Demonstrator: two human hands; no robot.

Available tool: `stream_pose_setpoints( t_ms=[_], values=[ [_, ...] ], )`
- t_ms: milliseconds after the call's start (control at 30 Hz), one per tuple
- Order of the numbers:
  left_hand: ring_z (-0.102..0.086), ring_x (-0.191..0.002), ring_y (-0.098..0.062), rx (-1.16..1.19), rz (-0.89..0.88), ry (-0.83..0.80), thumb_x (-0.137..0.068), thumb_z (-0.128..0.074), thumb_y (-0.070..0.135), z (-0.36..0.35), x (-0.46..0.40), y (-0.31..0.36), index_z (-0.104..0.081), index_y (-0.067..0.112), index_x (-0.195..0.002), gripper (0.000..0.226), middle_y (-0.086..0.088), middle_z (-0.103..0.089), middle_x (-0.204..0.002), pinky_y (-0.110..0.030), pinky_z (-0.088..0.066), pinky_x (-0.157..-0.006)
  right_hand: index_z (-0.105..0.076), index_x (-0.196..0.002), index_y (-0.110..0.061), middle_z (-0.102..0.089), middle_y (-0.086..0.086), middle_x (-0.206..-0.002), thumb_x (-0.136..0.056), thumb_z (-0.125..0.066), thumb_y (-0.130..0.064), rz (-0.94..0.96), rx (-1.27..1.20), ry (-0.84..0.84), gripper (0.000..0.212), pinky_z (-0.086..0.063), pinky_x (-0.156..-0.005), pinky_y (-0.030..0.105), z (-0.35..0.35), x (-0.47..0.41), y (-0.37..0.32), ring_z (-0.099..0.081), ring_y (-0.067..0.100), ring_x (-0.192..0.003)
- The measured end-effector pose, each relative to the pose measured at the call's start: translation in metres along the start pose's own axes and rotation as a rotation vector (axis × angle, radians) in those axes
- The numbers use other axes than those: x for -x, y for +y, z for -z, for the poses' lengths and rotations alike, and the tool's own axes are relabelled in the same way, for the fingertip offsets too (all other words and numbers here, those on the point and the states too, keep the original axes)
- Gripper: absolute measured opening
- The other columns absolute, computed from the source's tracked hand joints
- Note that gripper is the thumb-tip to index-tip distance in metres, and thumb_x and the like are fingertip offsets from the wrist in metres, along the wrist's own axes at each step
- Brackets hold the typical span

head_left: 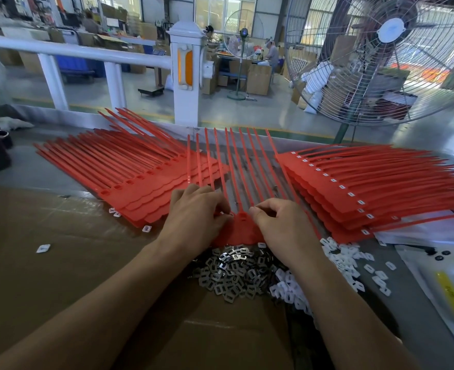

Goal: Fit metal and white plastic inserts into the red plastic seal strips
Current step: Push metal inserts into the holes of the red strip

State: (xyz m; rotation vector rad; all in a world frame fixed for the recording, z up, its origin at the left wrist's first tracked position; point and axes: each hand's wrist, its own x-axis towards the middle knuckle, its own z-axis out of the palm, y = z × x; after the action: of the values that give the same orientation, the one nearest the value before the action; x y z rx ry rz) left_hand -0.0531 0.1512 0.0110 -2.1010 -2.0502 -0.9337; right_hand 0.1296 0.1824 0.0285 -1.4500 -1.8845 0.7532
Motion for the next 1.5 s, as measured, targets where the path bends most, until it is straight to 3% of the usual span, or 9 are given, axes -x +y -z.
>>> stream_pose_setpoints(
  t_ms=[267, 467, 567, 667, 733, 933, 1333, 1500],
  values=[
    [-0.042, -0.108, -0.007, -0.003, -0.006, 0.007, -0.091, -0.067, 0.048, 0.001, 0.002, -0.001, -0.068, 0.038, -0.102, 0.015, 0.02, -0.059, -0.102, -0.028, -0.018, -0.095, -0.073, -0.092, -0.03, -0.07, -0.015, -0.082, -0.1, -0.063, -0.042, -0.008, 0.042, -0.018, 0.018, -0.039, -0.055, 0.013, 0.0, 0.002, -0.004, -0.064, -0.002, -0.072],
    [-0.042, -0.112, -0.007, -0.027, -0.01, 0.011, -0.092, -0.066, 0.043, 0.004, 0.004, -0.005, -0.067, 0.041, -0.105, 0.014, 0.02, -0.057, -0.108, -0.025, -0.013, -0.093, -0.076, -0.096, -0.031, -0.07, -0.019, -0.082, -0.101, -0.062, -0.038, 0.044, 0.076, -0.048, 0.017, -0.04, -0.051, 0.005, 0.002, 0.004, -0.003, -0.062, -0.012, -0.075],
    [-0.04, -0.117, -0.009, -0.063, 0.002, -0.015, -0.093, -0.064, 0.046, 0.006, 0.005, -0.005, -0.066, 0.042, -0.109, 0.016, 0.019, -0.054, -0.117, -0.025, -0.012, -0.093, -0.078, -0.111, -0.033, -0.072, -0.02, -0.107, -0.101, -0.059, -0.027, 0.118, 0.153, -0.129, 0.023, -0.044, -0.074, 0.008, 0.003, 0.007, -0.006, -0.064, -0.006, -0.092],
    [-0.039, -0.121, -0.01, -0.054, 0.027, -0.021, -0.096, -0.061, 0.041, 0.008, 0.006, -0.006, -0.067, 0.04, -0.111, 0.016, 0.016, -0.054, -0.122, -0.028, -0.015, -0.097, -0.076, -0.121, -0.034, -0.065, -0.008, -0.119, -0.1, -0.055, -0.017, 0.202, 0.259, -0.167, 0.034, -0.049, -0.099, 0.03, -0.001, 0.008, -0.008, -0.058, 0.011, -0.112],
    [-0.04, -0.123, -0.011, -0.052, 0.037, -0.02, -0.096, -0.061, 0.038, 0.011, 0.006, -0.008, -0.067, 0.039, -0.112, 0.018, 0.015, -0.054, -0.125, -0.031, -0.017, -0.101, -0.074, -0.125, -0.036, -0.061, -0.005, -0.118, -0.101, -0.052, -0.016, 0.233, 0.319, -0.181, 0.038, -0.046, -0.105, 0.04, -0.002, 0.007, -0.009, -0.054, 0.015, -0.117],
    [-0.039, -0.123, -0.012, -0.047, 0.077, -0.019, -0.094, -0.063, 0.043, 0.017, 0.008, -0.01, -0.069, 0.037, -0.107, 0.014, 0.014, -0.054, -0.121, -0.033, -0.02, -0.105, -0.068, -0.133, -0.04, -0.056, -0.003, -0.124, -0.102, -0.049, -0.021, 0.278, 0.441, -0.182, 0.04, -0.042, -0.109, 0.043, -0.008, 0.008, -0.012, -0.047, 0.016, -0.122],
    [-0.034, -0.125, -0.012, -0.088, 0.097, -0.081, -0.096, -0.056, 0.052, 0.016, 0.007, -0.018, -0.069, 0.042, -0.11, 0.022, 0.016, -0.049, -0.125, -0.037, -0.018, -0.109, -0.066, -0.135, -0.036, -0.057, -0.002, -0.128, -0.103, -0.049, -0.023, 0.257, 0.442, -0.179, 0.039, -0.04, -0.111, 0.045, -0.01, 0.007, -0.017, -0.048, 0.019, -0.126],
    [-0.029, -0.128, -0.011, -0.12, 0.098, -0.063, -0.096, -0.056, 0.054, 0.019, 0.004, -0.021, -0.07, 0.043, -0.109, 0.023, 0.016, -0.049, -0.13, -0.038, -0.015, -0.11, -0.071, -0.13, -0.028, -0.063, -0.006, -0.127, -0.104, -0.054, -0.021, 0.261, 0.301, -0.13, 0.032, -0.045, -0.109, 0.033, -0.005, 0.006, -0.011, -0.056, 0.012, -0.122]
  ],
)
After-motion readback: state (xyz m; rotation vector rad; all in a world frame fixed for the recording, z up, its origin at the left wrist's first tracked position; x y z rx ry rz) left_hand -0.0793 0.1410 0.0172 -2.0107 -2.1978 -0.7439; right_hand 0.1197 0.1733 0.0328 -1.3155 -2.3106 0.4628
